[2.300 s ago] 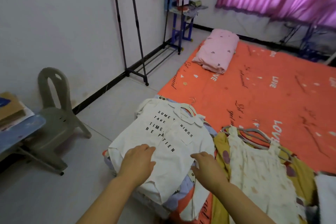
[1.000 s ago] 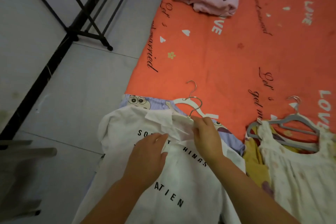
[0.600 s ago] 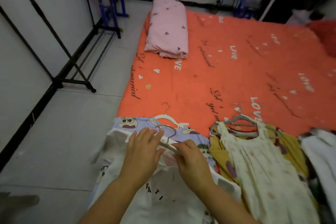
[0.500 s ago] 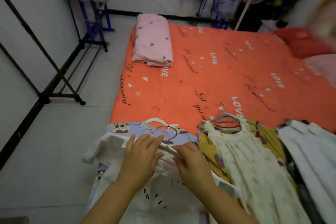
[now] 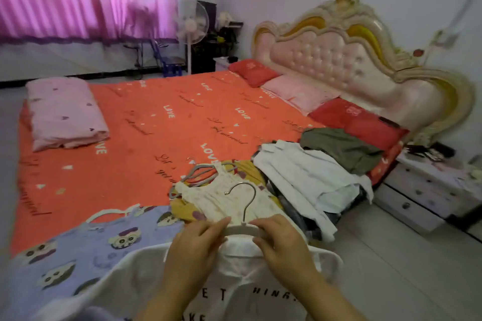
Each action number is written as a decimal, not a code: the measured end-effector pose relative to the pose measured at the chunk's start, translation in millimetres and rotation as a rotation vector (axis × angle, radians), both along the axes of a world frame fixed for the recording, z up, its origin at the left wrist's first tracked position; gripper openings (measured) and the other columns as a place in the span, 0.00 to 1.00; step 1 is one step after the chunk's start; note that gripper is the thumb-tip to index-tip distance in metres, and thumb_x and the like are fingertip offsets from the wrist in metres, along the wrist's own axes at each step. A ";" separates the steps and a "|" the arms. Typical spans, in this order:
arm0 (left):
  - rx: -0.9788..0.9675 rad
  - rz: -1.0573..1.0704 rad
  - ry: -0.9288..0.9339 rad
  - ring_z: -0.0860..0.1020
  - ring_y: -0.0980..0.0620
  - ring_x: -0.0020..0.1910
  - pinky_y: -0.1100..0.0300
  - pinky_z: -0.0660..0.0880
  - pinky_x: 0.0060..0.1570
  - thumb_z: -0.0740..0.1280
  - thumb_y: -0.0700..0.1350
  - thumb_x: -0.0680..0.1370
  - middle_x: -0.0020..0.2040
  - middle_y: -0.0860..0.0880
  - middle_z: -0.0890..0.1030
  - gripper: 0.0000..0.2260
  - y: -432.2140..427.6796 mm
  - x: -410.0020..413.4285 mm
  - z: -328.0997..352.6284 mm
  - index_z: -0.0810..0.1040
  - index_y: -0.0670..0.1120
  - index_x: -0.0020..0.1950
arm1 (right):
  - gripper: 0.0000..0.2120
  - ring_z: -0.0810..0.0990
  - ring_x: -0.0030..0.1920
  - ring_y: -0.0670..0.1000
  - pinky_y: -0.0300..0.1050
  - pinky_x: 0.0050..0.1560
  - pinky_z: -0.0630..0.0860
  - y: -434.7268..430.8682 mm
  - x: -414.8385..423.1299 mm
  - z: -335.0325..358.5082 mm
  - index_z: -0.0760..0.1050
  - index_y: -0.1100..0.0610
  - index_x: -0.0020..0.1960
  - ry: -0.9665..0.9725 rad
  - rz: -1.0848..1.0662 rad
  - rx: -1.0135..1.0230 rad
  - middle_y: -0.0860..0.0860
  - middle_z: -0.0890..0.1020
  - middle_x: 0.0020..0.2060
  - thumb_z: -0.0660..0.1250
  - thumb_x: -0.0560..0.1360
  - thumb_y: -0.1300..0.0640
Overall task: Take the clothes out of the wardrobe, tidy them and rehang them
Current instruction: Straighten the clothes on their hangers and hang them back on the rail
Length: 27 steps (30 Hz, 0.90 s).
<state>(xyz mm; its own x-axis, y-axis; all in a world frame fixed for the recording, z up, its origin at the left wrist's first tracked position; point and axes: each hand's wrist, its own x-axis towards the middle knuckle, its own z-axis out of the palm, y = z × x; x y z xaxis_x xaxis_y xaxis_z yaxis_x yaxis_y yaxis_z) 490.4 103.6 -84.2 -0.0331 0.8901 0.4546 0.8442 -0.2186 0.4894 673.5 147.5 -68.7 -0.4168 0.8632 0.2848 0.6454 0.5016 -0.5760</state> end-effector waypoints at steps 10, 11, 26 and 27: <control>0.033 -0.185 0.028 0.77 0.48 0.31 0.61 0.73 0.24 0.76 0.38 0.65 0.35 0.49 0.79 0.17 86.3 238.5 11.8 0.83 0.45 0.54 | 0.13 0.76 0.50 0.47 0.37 0.51 0.71 57.6 241.9 9.2 0.78 0.52 0.57 0.019 -0.199 0.079 0.47 0.77 0.49 0.69 0.73 0.60; 0.036 -0.191 0.023 0.77 0.48 0.31 0.60 0.73 0.24 0.77 0.37 0.65 0.35 0.48 0.79 0.18 96.6 262.6 11.9 0.83 0.45 0.54 | 0.13 0.77 0.49 0.47 0.37 0.50 0.72 67.0 266.0 9.3 0.78 0.52 0.57 0.020 -0.212 0.080 0.47 0.77 0.49 0.69 0.73 0.60; 0.028 -0.122 -0.047 0.78 0.47 0.37 0.57 0.73 0.32 0.75 0.36 0.69 0.38 0.47 0.80 0.18 264.3 438.1 6.9 0.81 0.45 0.57 | 0.13 0.79 0.44 0.51 0.46 0.46 0.76 244.6 434.6 15.6 0.80 0.55 0.54 -0.019 -0.233 0.106 0.49 0.78 0.45 0.72 0.70 0.61; 0.020 -0.103 -0.077 0.77 0.47 0.39 0.58 0.72 0.35 0.73 0.38 0.71 0.40 0.47 0.80 0.17 281.4 440.5 2.9 0.80 0.47 0.59 | 0.13 0.78 0.45 0.50 0.45 0.47 0.76 262.4 435.9 14.6 0.80 0.55 0.55 -0.026 -0.229 0.105 0.49 0.78 0.45 0.72 0.71 0.60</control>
<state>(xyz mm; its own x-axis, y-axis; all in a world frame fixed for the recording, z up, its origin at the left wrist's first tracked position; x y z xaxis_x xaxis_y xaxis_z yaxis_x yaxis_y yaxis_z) 930.9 385.0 -81.2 0.0227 0.8813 0.4720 0.7766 -0.3129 0.5469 1109.4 409.8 -54.1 -0.2227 0.9021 0.3697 0.7631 0.3973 -0.5097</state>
